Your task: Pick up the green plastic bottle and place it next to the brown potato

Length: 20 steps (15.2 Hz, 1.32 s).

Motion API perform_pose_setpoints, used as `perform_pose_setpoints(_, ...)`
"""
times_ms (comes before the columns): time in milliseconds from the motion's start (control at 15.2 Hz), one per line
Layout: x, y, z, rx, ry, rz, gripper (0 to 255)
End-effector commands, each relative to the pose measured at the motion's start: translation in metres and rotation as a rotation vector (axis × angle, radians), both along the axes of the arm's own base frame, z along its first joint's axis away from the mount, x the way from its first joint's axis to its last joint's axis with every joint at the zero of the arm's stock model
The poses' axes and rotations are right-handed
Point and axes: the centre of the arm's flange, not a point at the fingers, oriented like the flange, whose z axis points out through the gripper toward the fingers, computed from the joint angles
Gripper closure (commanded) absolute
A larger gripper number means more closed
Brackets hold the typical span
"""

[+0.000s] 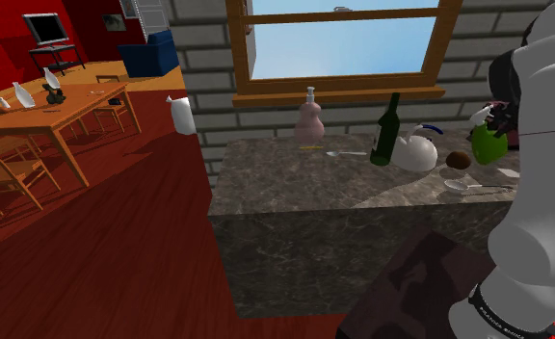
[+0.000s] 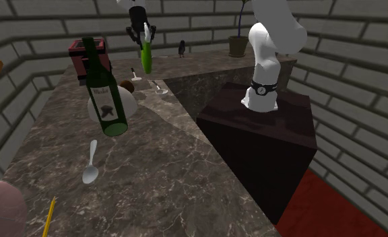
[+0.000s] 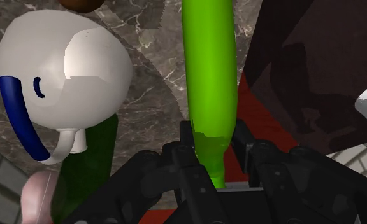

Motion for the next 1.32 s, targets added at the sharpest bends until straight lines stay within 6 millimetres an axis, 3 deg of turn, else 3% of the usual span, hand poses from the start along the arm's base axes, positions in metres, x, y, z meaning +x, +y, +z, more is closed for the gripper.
perform_pose_setpoints(0,0.0,0.0,-0.011,0.0,0.0,0.0,255)
perform_pose_setpoints(1254,0.0,0.0,-0.105,0.0,0.0,0.0,255)
